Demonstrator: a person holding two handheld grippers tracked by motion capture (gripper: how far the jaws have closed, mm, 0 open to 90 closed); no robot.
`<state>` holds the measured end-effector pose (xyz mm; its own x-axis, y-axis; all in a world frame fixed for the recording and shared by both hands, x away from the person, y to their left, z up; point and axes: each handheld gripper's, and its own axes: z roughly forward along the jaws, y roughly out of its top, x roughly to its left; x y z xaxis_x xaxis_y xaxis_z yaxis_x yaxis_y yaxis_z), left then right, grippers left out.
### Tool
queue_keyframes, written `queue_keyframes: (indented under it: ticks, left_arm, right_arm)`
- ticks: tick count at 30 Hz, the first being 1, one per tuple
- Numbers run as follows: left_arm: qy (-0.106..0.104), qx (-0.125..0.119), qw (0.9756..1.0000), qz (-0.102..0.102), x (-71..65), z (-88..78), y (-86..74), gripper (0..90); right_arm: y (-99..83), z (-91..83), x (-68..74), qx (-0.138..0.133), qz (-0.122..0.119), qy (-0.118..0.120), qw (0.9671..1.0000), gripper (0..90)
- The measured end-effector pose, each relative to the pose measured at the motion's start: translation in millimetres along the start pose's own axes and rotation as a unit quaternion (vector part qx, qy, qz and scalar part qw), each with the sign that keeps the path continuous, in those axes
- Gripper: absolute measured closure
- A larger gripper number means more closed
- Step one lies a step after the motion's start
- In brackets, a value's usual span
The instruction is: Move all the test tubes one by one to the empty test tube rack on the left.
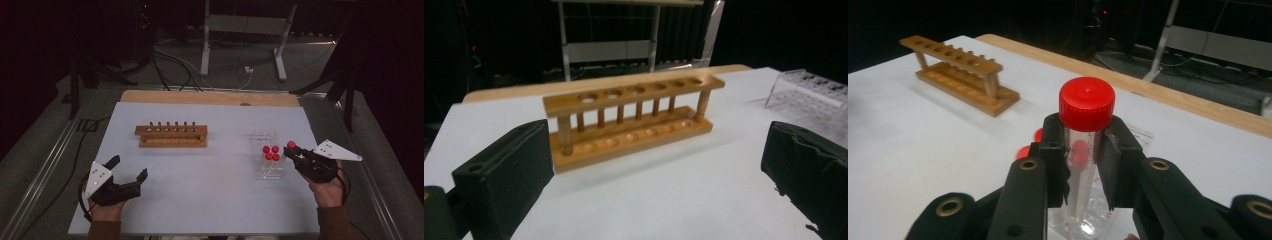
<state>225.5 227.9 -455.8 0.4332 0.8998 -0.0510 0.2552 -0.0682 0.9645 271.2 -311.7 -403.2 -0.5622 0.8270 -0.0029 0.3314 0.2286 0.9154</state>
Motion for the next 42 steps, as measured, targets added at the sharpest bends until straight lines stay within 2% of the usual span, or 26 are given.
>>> queue_keyframes:
  ticks: [6,10,14,22,35,42]
  left_arm:
    - [-0.03,-0.014,0.9994,0.01,-12.7,6.4,12.9,1.2]
    - [-0.044,-0.017,0.9989,0.008,-19.9,12.5,19.4,1.2]
    - [-0.054,-0.018,0.9984,0.005,-25.1,19.9,24.8,1.2]
    - [-0.075,-0.024,0.9968,0.013,-37.6,38.2,39.6,1.2]
    - [-0.112,-0.012,0.9929,0.036,-66.3,71.2,51.9,1.3]
    - [-0.137,-0.003,0.9891,0.054,-87.0,91.4,53.4,3.0]
  right_arm:
    - [4.4,-2.7,11.4,0.0,-0.005,0.02,0.9998,74.3]
    - [5.7,-0.3,14.7,-0.004,-0.001,0.032,0.9995,74.3]
    - [8.7,5.6,20.3,-0.006,0.001,0.045,0.999,74.3]
    - [16.4,17.8,31.7,-0.01,-0.004,0.06,0.9981,74.2]
    - [27.2,48.0,52.9,-0.009,-0.008,0.085,0.9963,74.3]
    - [35.3,61.8,66.2,-0.011,-0.014,0.098,0.995,74.2]
